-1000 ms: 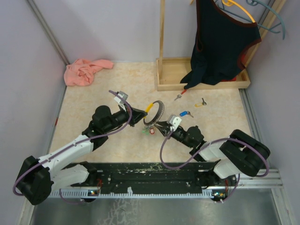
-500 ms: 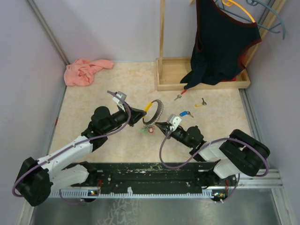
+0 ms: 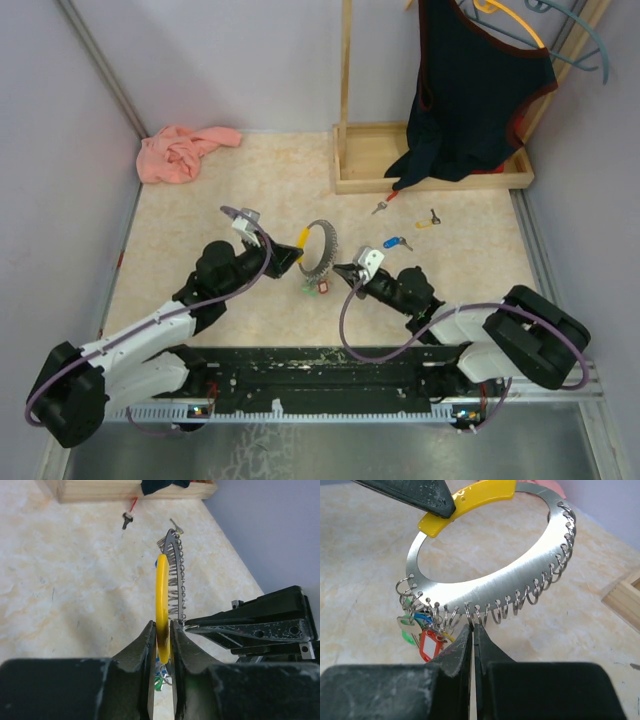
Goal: Put the keys on the keyring
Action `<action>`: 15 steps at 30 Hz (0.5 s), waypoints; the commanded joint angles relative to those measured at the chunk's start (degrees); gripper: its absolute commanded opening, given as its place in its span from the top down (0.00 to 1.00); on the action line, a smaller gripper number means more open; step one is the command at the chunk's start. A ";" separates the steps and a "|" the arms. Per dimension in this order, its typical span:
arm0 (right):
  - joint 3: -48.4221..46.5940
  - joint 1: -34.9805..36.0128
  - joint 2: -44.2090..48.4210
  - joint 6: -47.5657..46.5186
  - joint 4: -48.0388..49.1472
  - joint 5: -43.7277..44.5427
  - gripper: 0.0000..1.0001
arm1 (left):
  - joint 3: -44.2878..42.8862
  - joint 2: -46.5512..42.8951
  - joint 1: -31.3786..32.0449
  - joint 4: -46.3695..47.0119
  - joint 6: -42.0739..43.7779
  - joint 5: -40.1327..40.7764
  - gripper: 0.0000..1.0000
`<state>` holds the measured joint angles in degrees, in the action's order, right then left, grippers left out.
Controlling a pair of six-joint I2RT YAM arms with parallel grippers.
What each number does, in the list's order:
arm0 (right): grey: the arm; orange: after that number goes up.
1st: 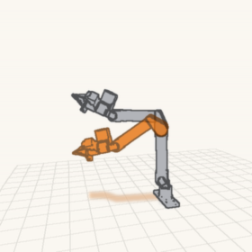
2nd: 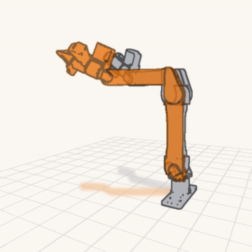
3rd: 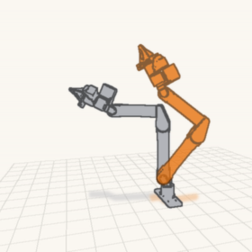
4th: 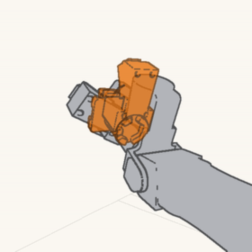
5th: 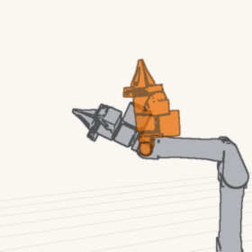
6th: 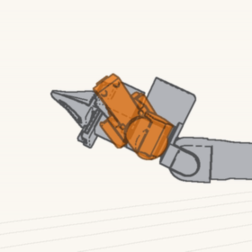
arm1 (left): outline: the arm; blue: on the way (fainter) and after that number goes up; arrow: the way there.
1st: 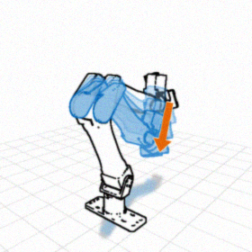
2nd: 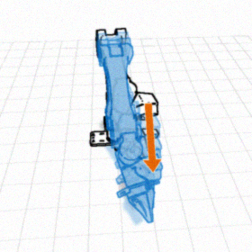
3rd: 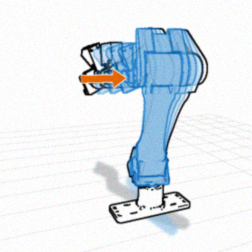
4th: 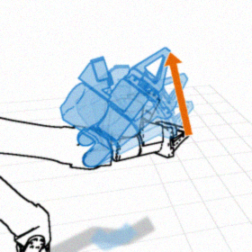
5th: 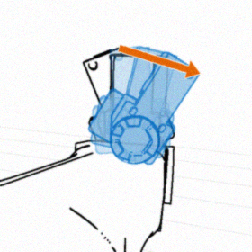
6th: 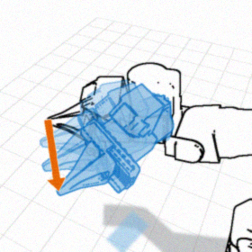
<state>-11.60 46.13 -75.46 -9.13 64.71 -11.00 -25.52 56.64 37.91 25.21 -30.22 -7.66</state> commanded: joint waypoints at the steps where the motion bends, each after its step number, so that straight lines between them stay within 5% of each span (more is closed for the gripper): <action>1: -3.52 0.67 1.24 -1.33 -1.27 -2.09 1.00 | 4.70 -1.08 0.19 3.65 -5.19 2.31 0.74; 15: -9.81 0.56 -9.74 -1.00 -5.59 -11.19 1.00 | 18.66 -2.02 0.06 11.36 -10.51 6.76 0.41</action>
<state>-17.45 46.13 -83.02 -10.44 57.17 -17.78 -8.60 55.88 37.89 32.77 -39.44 -3.31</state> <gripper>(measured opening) 0.007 0.551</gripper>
